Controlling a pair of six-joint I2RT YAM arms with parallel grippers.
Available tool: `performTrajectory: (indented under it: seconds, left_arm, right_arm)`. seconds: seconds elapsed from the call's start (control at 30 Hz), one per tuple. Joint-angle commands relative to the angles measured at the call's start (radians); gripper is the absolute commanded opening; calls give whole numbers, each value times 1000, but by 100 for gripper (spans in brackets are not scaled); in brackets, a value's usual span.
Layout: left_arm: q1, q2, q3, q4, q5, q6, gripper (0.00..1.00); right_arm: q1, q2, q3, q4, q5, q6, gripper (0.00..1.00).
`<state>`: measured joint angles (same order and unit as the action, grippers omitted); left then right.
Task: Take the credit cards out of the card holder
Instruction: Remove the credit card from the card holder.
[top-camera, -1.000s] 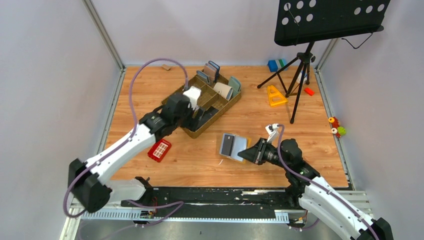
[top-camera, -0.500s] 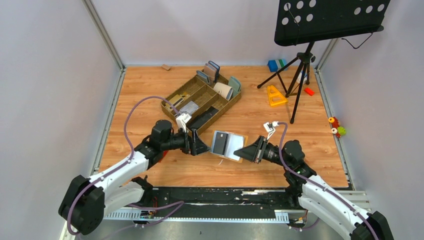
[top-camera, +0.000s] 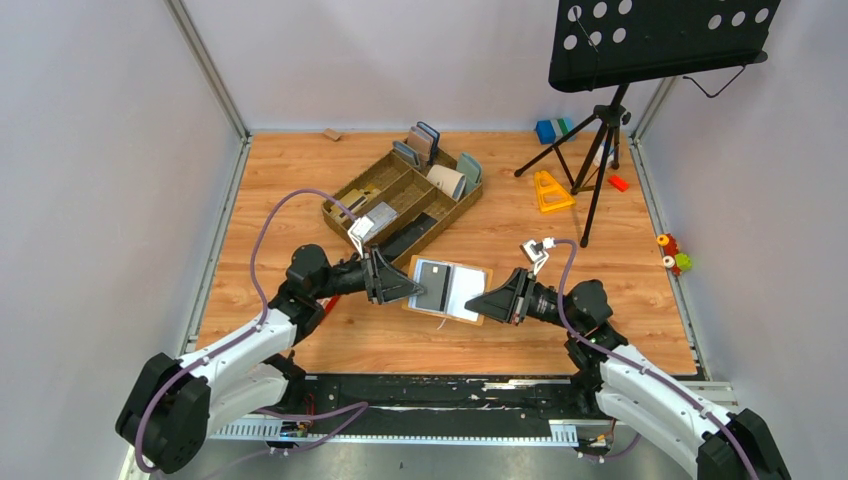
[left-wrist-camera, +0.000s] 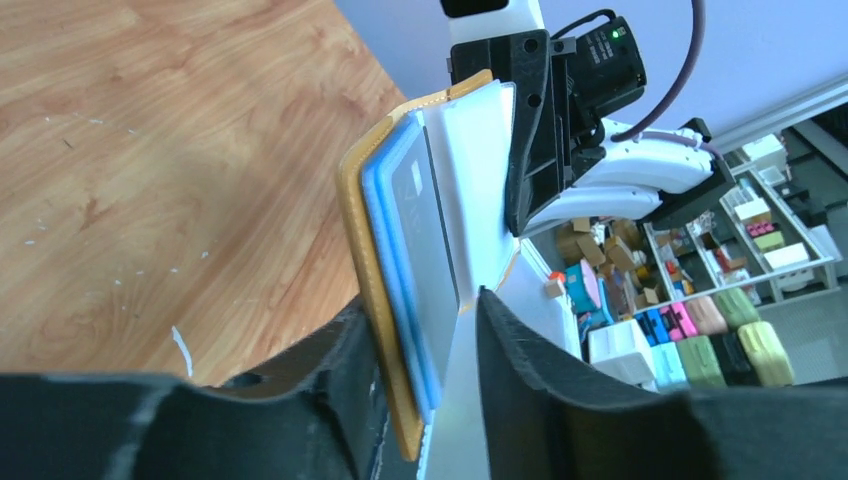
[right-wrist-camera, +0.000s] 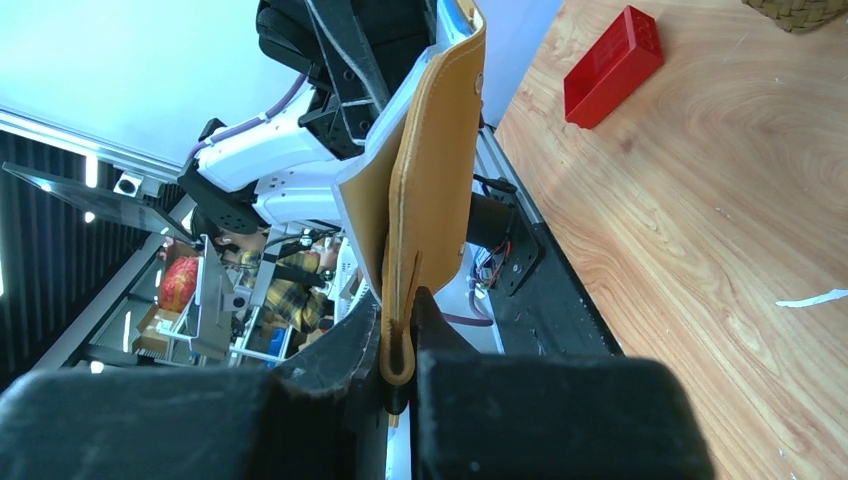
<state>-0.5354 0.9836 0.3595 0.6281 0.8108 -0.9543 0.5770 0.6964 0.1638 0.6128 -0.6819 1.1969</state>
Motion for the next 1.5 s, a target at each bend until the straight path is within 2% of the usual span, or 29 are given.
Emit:
performTrajectory:
  seconds: [0.0,0.07,0.17,0.23,0.27,0.3,0.33,0.4,0.43,0.47,0.53,0.7,0.83,0.97,1.07,1.13,1.3,1.47]
  left_arm:
    - [2,-10,5,78,30,-27,40]
    - [2,-13,-1,78,25,-27,33]
    - [2,-15,-4,73,26,-22,14]
    - [2,-19,-9,64,20,-14,7]
    - [2,-22,-10,52,12,-7,3]
    - [2,-27,-6,14,4,8,0]
    - [2,-31,0,-25,-6,25,0]
    - [2,-48,11,-113,-31,64,0]
    - [2,-61,19,-161,-47,99,0]
    - [2,-74,28,-224,-72,127,0]
    - [2,-107,48,-339,-131,178,0]
    - [2,-176,67,-482,-250,219,0]
    - [2,-188,42,-452,-260,191,0]
    - [2,-170,16,-374,-214,137,0]
    - [2,-168,10,-351,-191,121,0]
    - [2,-173,4,-327,-178,97,0]
    - [2,-168,-24,-227,-126,13,0]
    - [2,-116,-59,-42,-47,-125,0]
  right_arm:
    - [-1,-9,5,73,-9,18,0]
    - [-1,-11,4,66,-10,13,0]
    - [-1,-13,8,38,-8,-3,0]
    - [-1,-26,18,-22,2,-38,2]
    - [-2,-36,36,-102,13,-74,9]
    - [-2,-59,75,-242,52,-161,28]
    - [-3,-74,135,-408,102,-256,40]
    - [-3,-98,260,-732,221,-424,56]
    - [-2,-105,334,-880,275,-487,60]
    - [-3,-111,375,-947,309,-532,61]
    - [-2,-124,426,-991,324,-571,61]
    - [31,-110,466,-991,331,-560,56]
    - [121,-48,433,-783,256,-499,47]
    - [226,108,453,-661,244,-467,40]
    - [249,224,453,-559,209,-437,39]
    - [251,274,453,-549,221,-424,40]
    - [247,331,435,-561,290,-409,43]
    - [221,340,363,-428,265,-342,43]
